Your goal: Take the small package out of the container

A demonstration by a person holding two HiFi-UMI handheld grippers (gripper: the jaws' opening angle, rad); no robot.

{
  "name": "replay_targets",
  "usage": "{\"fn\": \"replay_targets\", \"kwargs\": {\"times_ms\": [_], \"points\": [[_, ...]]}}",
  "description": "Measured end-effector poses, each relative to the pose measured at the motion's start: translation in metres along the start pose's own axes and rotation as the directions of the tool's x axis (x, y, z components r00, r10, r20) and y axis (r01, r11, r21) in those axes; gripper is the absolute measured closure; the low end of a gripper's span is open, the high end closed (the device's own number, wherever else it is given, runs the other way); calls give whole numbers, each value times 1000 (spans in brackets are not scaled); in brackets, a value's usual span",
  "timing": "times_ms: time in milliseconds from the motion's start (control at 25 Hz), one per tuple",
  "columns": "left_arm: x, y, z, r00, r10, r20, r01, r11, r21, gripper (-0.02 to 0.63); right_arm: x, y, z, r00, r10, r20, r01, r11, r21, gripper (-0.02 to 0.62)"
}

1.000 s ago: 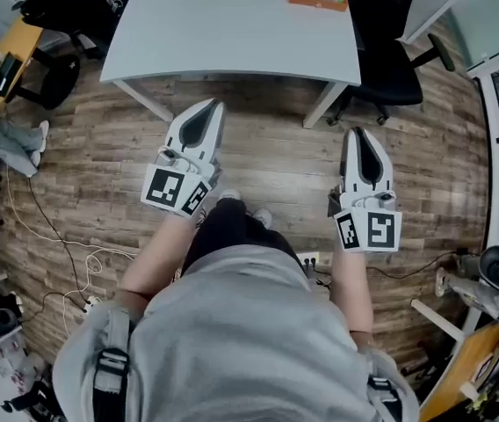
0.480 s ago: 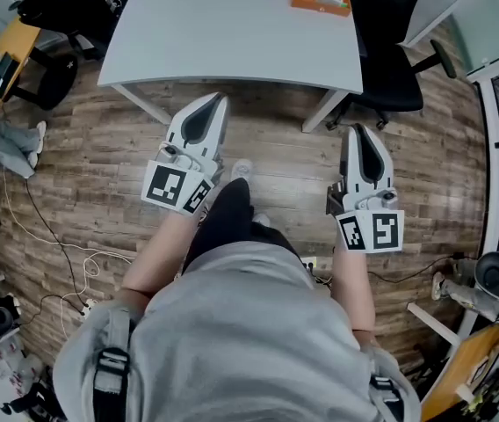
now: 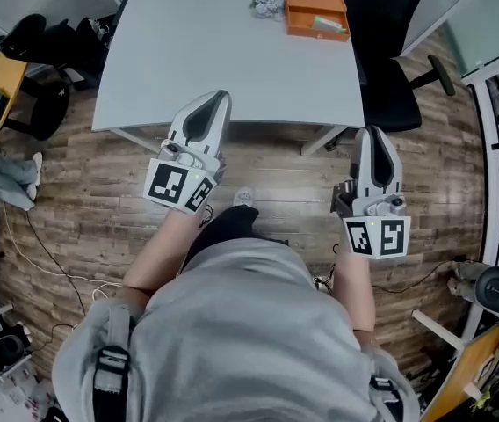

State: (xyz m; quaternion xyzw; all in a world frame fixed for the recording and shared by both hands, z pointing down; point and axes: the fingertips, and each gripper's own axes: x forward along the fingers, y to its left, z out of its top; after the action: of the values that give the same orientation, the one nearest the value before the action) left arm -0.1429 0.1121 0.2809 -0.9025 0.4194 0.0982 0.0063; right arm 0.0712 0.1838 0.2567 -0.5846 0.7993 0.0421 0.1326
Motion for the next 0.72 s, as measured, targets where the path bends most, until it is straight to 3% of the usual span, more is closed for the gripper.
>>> {"fn": "replay_targets", "kwargs": {"times_ms": [360, 720], "points": [[63, 75, -6, 999, -53, -7, 53, 999, -15, 586, 82, -17, -22, 997, -70, 10, 70, 998, -5, 532], [99, 118, -35, 998, -26, -50, 24, 999, -42, 586, 138, -39, -58, 996, -66, -54, 66, 998, 4, 532]]}}
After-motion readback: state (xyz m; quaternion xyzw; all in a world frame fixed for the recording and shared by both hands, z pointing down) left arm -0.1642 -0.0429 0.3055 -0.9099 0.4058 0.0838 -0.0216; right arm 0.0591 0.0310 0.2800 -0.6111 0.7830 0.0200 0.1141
